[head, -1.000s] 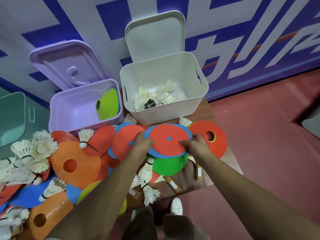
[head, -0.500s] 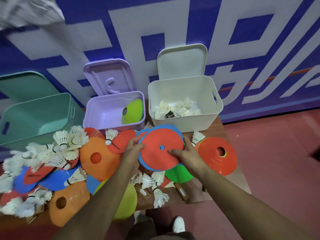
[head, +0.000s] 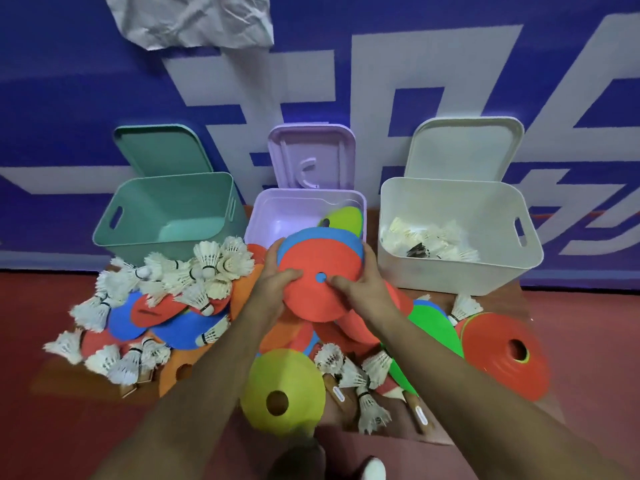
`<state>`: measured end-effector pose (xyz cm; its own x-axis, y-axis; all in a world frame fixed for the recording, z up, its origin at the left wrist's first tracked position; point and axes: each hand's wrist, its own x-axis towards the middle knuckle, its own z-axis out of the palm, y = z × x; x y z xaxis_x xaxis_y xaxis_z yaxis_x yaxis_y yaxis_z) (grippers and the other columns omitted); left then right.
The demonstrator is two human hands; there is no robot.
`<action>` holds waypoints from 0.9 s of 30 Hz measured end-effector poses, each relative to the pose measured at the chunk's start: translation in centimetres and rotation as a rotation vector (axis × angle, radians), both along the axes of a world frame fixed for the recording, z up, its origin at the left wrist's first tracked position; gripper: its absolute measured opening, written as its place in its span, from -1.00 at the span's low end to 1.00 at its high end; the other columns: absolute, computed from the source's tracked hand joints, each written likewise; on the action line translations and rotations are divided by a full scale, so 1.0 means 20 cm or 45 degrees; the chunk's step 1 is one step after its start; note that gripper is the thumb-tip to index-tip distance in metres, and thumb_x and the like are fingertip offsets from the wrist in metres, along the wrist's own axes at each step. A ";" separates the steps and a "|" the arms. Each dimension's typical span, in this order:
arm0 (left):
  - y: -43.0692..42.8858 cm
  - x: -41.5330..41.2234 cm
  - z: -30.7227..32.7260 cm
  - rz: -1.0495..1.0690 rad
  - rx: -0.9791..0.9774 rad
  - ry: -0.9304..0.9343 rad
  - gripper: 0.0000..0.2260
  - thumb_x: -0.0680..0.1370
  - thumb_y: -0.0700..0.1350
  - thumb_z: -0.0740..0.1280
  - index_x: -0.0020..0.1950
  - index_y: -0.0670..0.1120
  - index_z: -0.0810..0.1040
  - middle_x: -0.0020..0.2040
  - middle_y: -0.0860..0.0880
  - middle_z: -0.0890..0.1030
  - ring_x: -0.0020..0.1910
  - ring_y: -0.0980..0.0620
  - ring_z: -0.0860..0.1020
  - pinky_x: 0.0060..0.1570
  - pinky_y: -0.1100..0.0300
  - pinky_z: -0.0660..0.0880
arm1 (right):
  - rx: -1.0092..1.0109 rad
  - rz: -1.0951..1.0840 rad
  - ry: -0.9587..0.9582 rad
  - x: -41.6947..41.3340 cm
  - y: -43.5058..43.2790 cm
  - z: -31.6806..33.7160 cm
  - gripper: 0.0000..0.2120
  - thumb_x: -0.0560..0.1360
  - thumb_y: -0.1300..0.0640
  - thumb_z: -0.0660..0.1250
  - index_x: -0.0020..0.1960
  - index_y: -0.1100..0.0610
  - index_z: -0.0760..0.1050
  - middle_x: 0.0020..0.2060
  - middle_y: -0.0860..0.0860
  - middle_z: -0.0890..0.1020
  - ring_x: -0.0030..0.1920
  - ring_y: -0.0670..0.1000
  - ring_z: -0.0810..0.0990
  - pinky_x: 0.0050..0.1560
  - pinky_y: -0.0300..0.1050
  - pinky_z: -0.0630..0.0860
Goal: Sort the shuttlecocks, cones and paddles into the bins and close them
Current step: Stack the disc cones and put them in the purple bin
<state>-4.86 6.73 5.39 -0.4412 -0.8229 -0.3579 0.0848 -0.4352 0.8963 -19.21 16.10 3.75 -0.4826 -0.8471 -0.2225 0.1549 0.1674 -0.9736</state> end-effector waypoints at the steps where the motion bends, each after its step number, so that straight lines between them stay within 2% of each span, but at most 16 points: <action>1: -0.06 0.02 0.00 -0.005 0.000 -0.021 -0.28 0.28 -0.28 0.31 0.44 0.04 0.29 0.18 -0.14 0.55 0.04 -0.10 0.57 -0.03 0.04 0.54 | 0.007 0.008 -0.023 0.02 -0.04 0.00 -0.27 0.44 0.32 0.44 0.48 0.02 0.18 0.23 -0.04 0.51 0.09 -0.16 0.57 0.02 -0.30 0.57; 3: -0.20 0.08 -0.02 -0.044 -0.029 -0.073 -0.28 0.26 -0.34 0.30 0.42 -0.03 0.32 0.15 -0.12 0.56 0.03 -0.07 0.57 -0.01 0.06 0.54 | 0.048 -0.019 -0.083 0.02 -0.13 -0.02 -0.32 0.44 0.37 0.41 0.45 0.05 0.21 0.21 0.05 0.53 0.09 -0.02 0.61 0.07 -0.09 0.60; 5: -0.33 0.12 -0.04 -0.091 -0.067 -0.132 -0.36 0.33 -0.43 0.35 0.36 -0.09 0.35 0.16 -0.12 0.57 0.07 -0.09 0.56 0.11 -0.03 0.51 | 0.112 -0.063 -0.062 -0.01 -0.23 -0.03 -0.38 0.43 0.40 0.39 0.38 0.07 0.26 0.05 0.06 0.59 -0.06 -0.01 0.64 -0.04 -0.08 0.62; 7: -0.45 0.12 -0.09 -0.043 -0.104 -0.214 -0.55 0.43 -0.47 0.35 0.23 -0.11 0.41 0.10 -0.10 0.62 0.09 -0.13 0.57 0.17 -0.07 0.48 | 0.198 -0.102 0.006 -0.02 -0.36 -0.04 -0.38 0.35 0.31 0.43 0.34 0.05 0.29 -0.04 0.09 0.63 -0.14 0.03 0.63 -0.05 0.06 0.60; 9: -0.56 0.10 -0.13 0.049 -0.109 -0.239 -0.70 0.49 -0.40 0.36 0.09 -0.06 0.48 0.00 -0.08 0.66 0.03 -0.12 0.60 0.15 -0.06 0.51 | 0.266 -0.105 0.035 -0.03 -0.49 -0.06 -0.35 0.28 0.17 0.42 0.34 0.04 0.32 -0.02 0.12 0.66 -0.09 0.10 0.65 0.01 0.17 0.58; 10: -0.61 0.08 -0.14 0.077 -0.094 -0.219 -0.72 0.49 -0.37 0.37 0.08 -0.03 0.50 -0.03 -0.08 0.67 -0.02 -0.09 0.62 0.12 -0.06 0.53 | 0.280 -0.103 0.026 -0.04 -0.55 -0.08 -0.38 0.31 0.18 0.42 0.34 0.05 0.33 0.01 0.12 0.66 -0.04 0.13 0.66 0.04 0.18 0.58; 13: -0.79 0.03 -0.18 0.021 -0.082 -0.278 -0.58 0.48 -0.41 0.34 0.20 0.02 0.47 -0.08 -0.05 0.67 -0.18 0.01 0.64 -0.10 0.07 0.59 | 0.313 -0.094 0.044 -0.06 -0.74 -0.14 -0.47 0.43 0.36 0.35 0.33 0.10 0.30 0.02 0.14 0.63 -0.01 0.18 0.63 0.00 0.19 0.59; 15: -0.90 0.00 -0.22 -0.051 -0.177 -0.434 -0.51 0.44 -0.46 0.28 0.26 -0.01 0.43 -0.01 -0.12 0.63 -0.16 -0.04 0.61 -0.19 0.12 0.56 | 0.347 -0.085 0.128 -0.08 -0.84 -0.18 -0.50 0.39 0.34 0.34 0.26 0.05 0.32 -0.01 0.13 0.63 0.00 0.18 0.63 0.06 0.23 0.58; 19: -1.10 -0.07 -0.37 -0.198 -0.446 -0.831 -0.52 0.37 -0.31 0.29 0.29 -0.10 0.45 0.09 -0.12 0.60 0.04 -0.13 0.59 0.02 0.07 0.54 | 0.399 -0.101 0.218 -0.12 -1.03 -0.29 -0.48 0.36 0.40 0.36 0.25 0.11 0.33 0.04 0.20 0.62 0.02 0.19 0.63 0.08 0.15 0.57; 21: -1.15 -0.10 -0.44 -0.277 -0.512 -1.027 -0.54 0.42 -0.30 0.30 0.32 -0.16 0.41 0.13 -0.16 0.59 0.08 -0.16 0.57 0.03 0.11 0.49 | 0.425 -0.088 0.275 -0.13 -1.08 -0.33 -0.45 0.34 0.39 0.36 0.28 0.12 0.31 -0.01 0.16 0.62 -0.02 0.18 0.63 0.03 0.14 0.58; 24: -1.18 -0.12 -0.56 -0.377 -0.554 -1.193 -0.52 0.48 -0.26 0.29 0.40 -0.17 0.31 0.20 -0.18 0.54 0.16 -0.21 0.52 0.07 0.06 0.45 | 0.475 -0.044 0.374 -0.14 -1.14 -0.40 -0.42 0.35 0.36 0.36 0.32 0.09 0.30 -0.08 0.08 0.61 -0.08 0.15 0.61 -0.03 0.06 0.55; 27: -1.24 -0.14 -0.64 -0.473 -0.550 -1.302 -0.59 0.50 -0.24 0.28 0.34 -0.19 0.33 0.21 -0.20 0.53 0.17 -0.22 0.51 0.06 0.04 0.45 | 0.528 0.003 0.450 -0.13 -1.20 -0.47 -0.38 0.39 0.34 0.36 0.40 0.10 0.28 -0.04 0.05 0.60 -0.09 0.10 0.57 -0.06 -0.08 0.47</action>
